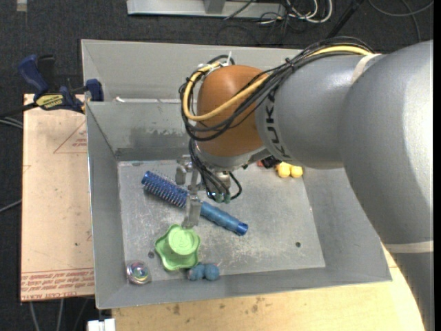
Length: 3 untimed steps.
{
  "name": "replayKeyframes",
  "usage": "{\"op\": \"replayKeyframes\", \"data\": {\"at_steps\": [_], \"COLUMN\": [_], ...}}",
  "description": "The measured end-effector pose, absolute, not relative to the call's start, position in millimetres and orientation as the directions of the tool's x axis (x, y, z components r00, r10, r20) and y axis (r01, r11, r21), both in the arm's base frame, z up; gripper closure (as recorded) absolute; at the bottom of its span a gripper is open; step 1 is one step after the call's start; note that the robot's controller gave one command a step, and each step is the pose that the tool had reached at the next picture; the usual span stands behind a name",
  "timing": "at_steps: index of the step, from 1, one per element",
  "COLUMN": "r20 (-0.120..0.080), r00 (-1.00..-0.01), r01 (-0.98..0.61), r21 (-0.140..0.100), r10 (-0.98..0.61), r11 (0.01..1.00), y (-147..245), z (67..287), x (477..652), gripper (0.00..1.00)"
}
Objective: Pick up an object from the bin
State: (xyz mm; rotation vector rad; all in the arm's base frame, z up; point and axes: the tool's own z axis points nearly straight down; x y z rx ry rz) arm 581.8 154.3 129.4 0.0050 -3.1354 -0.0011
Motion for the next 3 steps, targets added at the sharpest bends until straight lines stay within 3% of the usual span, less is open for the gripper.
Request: {"op": "replayKeyframes", "data": {"at_steps": [1,2,3], "r20": [0.001,0.0,-0.008], "r00": [-0.985,-0.984,-0.987], "r01": [0.175,0.177,0.158], "r21": [0.001,0.001,0.003], "r10": [0.175,0.177,0.158], "r11": [0.985,0.984,0.987], "y": [146.5,146.4,119.1], "z": [67.9,69.1,240.7], "x": [620.0,620.4,575.9], "gripper": [0.0,1.0,1.0]}}
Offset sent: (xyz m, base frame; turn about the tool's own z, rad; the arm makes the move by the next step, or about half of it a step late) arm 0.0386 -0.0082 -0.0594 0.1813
